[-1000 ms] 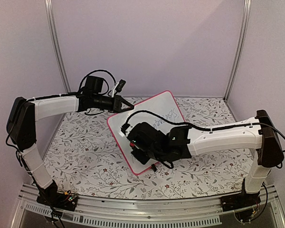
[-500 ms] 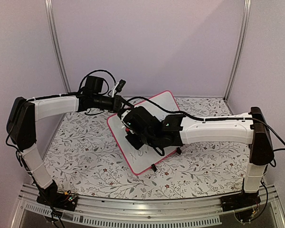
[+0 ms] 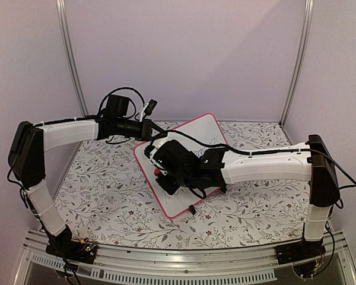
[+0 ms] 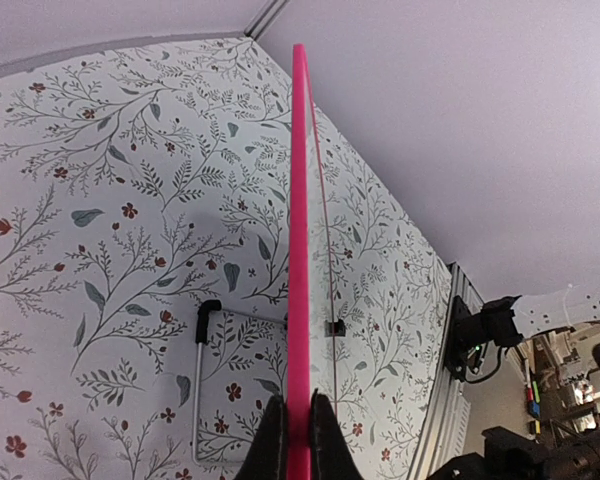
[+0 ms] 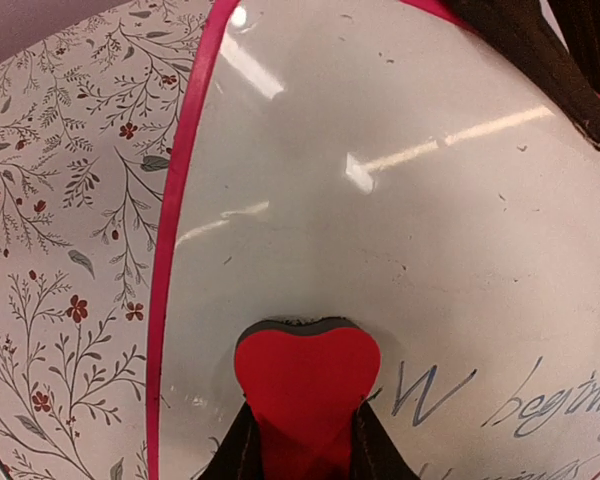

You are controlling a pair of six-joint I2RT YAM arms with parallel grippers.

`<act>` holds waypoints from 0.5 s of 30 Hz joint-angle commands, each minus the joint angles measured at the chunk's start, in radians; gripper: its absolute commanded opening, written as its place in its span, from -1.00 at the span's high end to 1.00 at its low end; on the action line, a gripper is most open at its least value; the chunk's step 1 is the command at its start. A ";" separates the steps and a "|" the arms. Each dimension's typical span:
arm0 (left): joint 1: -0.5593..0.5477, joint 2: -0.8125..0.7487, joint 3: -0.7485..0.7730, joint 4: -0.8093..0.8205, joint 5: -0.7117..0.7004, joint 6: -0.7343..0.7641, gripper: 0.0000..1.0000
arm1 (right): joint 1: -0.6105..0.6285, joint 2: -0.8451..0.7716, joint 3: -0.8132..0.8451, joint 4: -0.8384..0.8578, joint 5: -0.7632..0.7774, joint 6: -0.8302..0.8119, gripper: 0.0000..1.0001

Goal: Erase the whiteboard
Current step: Erase the whiteboard at the center of the board.

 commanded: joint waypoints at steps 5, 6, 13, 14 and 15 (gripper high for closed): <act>0.005 -0.018 -0.007 0.017 -0.034 0.014 1.00 | 0.011 0.025 -0.041 0.002 -0.046 0.031 1.00; 0.005 -0.017 -0.007 0.017 -0.034 0.015 1.00 | 0.012 0.026 -0.042 0.001 -0.045 0.033 1.00; 0.004 -0.018 -0.007 0.016 -0.033 0.016 1.00 | 0.017 0.023 -0.063 -0.008 -0.035 0.047 1.00; 0.004 -0.018 -0.008 0.017 -0.033 0.015 1.00 | 0.017 0.023 -0.066 -0.012 -0.030 0.051 1.00; 0.004 -0.019 -0.009 0.016 -0.033 0.016 1.00 | 0.017 0.023 -0.069 -0.017 -0.026 0.053 1.00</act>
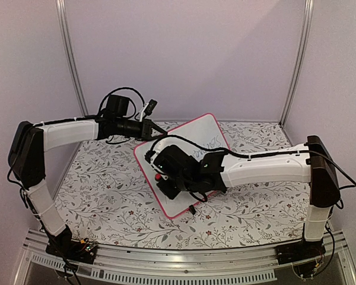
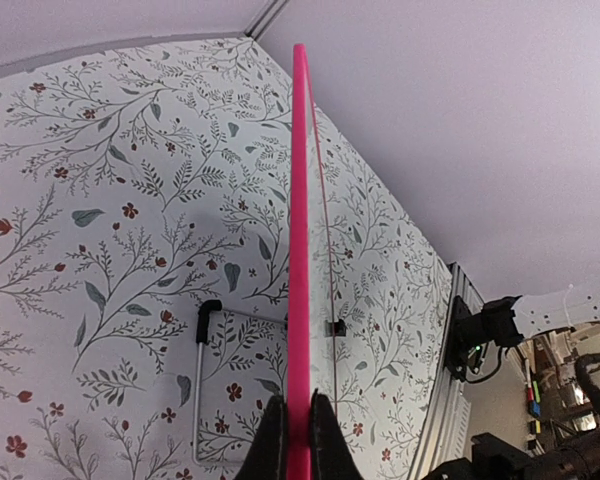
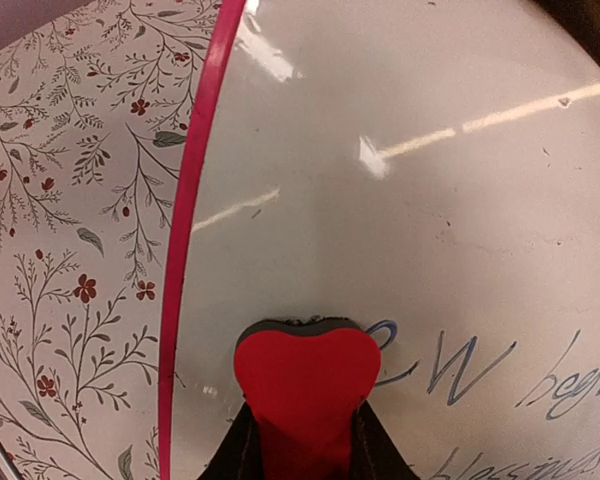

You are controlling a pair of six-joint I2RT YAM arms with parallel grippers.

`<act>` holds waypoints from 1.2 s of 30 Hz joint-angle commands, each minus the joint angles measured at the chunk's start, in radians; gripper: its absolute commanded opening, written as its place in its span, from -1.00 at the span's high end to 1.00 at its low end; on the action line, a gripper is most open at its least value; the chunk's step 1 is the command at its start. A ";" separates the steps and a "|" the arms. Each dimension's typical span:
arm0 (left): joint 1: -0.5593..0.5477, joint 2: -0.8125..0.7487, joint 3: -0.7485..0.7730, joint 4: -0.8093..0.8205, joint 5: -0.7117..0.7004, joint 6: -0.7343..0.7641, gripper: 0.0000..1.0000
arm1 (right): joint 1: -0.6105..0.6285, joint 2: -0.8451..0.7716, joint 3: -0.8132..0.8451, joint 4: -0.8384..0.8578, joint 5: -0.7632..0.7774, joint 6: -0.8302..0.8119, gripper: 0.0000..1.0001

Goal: Erase the whiteboard
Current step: Erase the whiteboard at the center of the board.

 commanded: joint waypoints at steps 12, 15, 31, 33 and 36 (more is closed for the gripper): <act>0.004 -0.018 -0.009 0.017 -0.035 0.015 1.00 | 0.013 0.004 -0.065 -0.029 0.015 0.039 1.00; 0.004 -0.018 -0.009 0.017 -0.035 0.015 1.00 | 0.014 -0.004 -0.079 -0.029 0.015 0.044 1.00; 0.003 -0.018 -0.010 0.017 -0.040 0.017 1.00 | 0.018 -0.053 -0.105 -0.064 0.067 0.037 1.00; 0.004 -0.018 -0.010 0.016 -0.040 0.017 1.00 | 0.017 -0.061 -0.110 -0.069 0.071 0.037 1.00; 0.002 -0.018 -0.010 0.016 -0.040 0.018 1.00 | 0.017 -0.076 -0.113 -0.076 0.081 0.036 1.00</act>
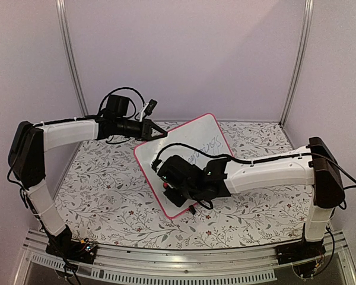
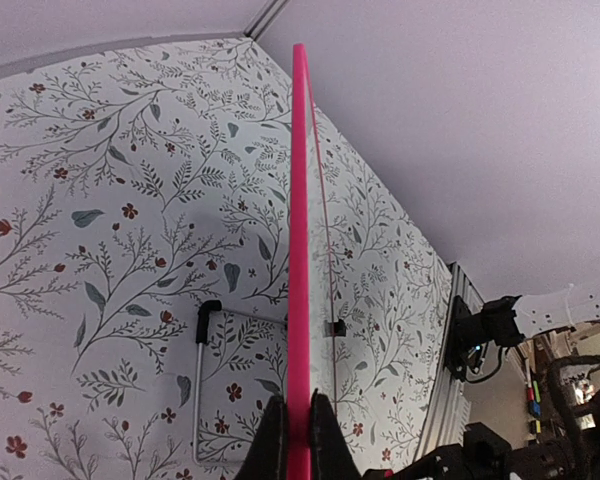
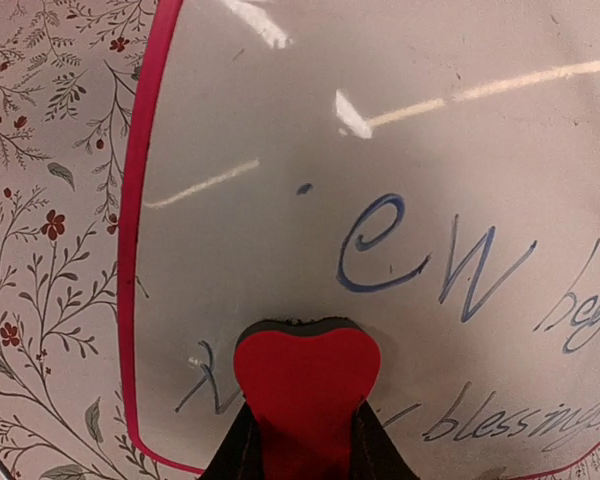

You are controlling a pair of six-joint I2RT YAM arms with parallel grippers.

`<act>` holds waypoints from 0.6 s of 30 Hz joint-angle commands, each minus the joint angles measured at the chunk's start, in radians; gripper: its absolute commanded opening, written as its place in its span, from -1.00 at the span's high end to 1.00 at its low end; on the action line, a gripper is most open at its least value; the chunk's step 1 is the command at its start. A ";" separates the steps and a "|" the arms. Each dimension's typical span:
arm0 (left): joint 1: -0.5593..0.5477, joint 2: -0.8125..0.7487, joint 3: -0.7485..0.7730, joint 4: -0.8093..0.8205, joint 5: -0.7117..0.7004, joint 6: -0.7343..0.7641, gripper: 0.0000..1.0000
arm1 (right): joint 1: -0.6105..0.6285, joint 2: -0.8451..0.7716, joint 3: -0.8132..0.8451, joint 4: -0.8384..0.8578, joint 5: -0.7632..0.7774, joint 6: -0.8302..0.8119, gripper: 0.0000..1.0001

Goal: Erase the whiteboard
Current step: Erase the whiteboard at the center of the board.

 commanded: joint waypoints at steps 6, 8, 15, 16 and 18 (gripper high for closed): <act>0.001 -0.017 -0.010 0.015 -0.038 0.016 1.00 | -0.002 -0.065 -0.026 -0.052 0.062 -0.006 1.00; 0.002 -0.017 -0.010 0.015 -0.040 0.016 1.00 | -0.002 -0.067 -0.025 -0.053 0.064 -0.008 1.00; 0.002 -0.017 -0.009 0.015 -0.038 0.014 1.00 | -0.002 -0.058 0.000 -0.044 0.078 -0.020 1.00; 0.001 -0.017 -0.009 0.015 -0.038 0.014 1.00 | -0.003 -0.053 0.013 -0.043 0.083 -0.024 1.00; 0.001 -0.017 -0.009 0.015 -0.038 0.015 1.00 | -0.003 -0.037 0.046 -0.042 0.087 -0.037 1.00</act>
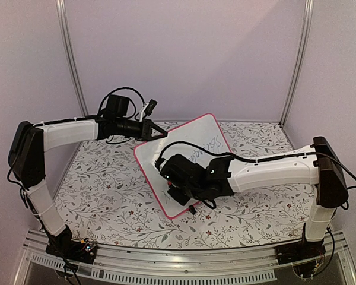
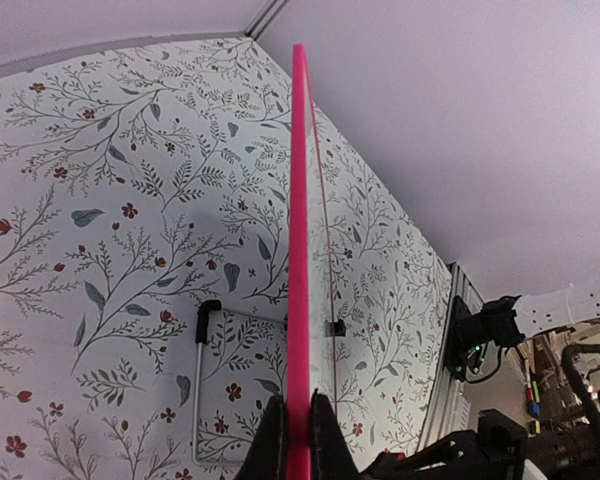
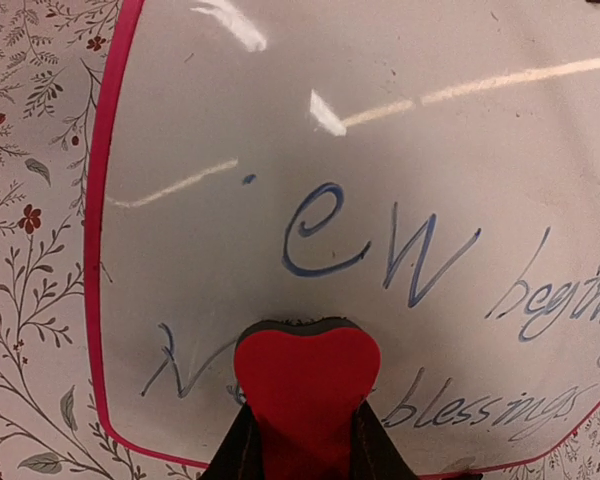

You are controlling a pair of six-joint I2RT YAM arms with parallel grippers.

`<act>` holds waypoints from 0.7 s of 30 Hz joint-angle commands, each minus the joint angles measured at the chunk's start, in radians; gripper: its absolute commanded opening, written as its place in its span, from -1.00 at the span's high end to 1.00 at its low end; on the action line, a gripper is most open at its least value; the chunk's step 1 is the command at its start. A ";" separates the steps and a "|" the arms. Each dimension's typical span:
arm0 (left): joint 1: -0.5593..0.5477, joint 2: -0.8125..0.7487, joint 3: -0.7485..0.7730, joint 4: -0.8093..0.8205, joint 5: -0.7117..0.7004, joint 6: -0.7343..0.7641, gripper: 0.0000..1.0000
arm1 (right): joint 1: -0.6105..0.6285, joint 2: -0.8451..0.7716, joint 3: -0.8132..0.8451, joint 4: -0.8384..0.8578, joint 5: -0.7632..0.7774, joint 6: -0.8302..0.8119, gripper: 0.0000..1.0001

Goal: Erase the whiteboard
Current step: Erase the whiteboard at the center of the board.

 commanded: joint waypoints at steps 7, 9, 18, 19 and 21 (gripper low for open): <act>0.001 -0.016 -0.008 0.016 -0.038 0.018 1.00 | -0.003 0.068 0.183 0.012 0.030 -0.076 1.00; 0.002 -0.016 -0.007 0.016 -0.036 0.018 1.00 | -0.003 0.091 0.209 0.015 0.037 -0.087 1.00; 0.003 -0.017 -0.007 0.014 -0.035 0.018 1.00 | -0.016 0.157 0.231 0.001 0.008 -0.087 1.00; 0.004 -0.017 -0.007 0.015 -0.036 0.018 1.00 | -0.014 0.153 0.221 0.002 0.002 -0.083 1.00; 0.004 -0.015 -0.006 0.016 -0.035 0.016 1.00 | -0.014 0.141 0.196 0.003 -0.014 -0.068 1.00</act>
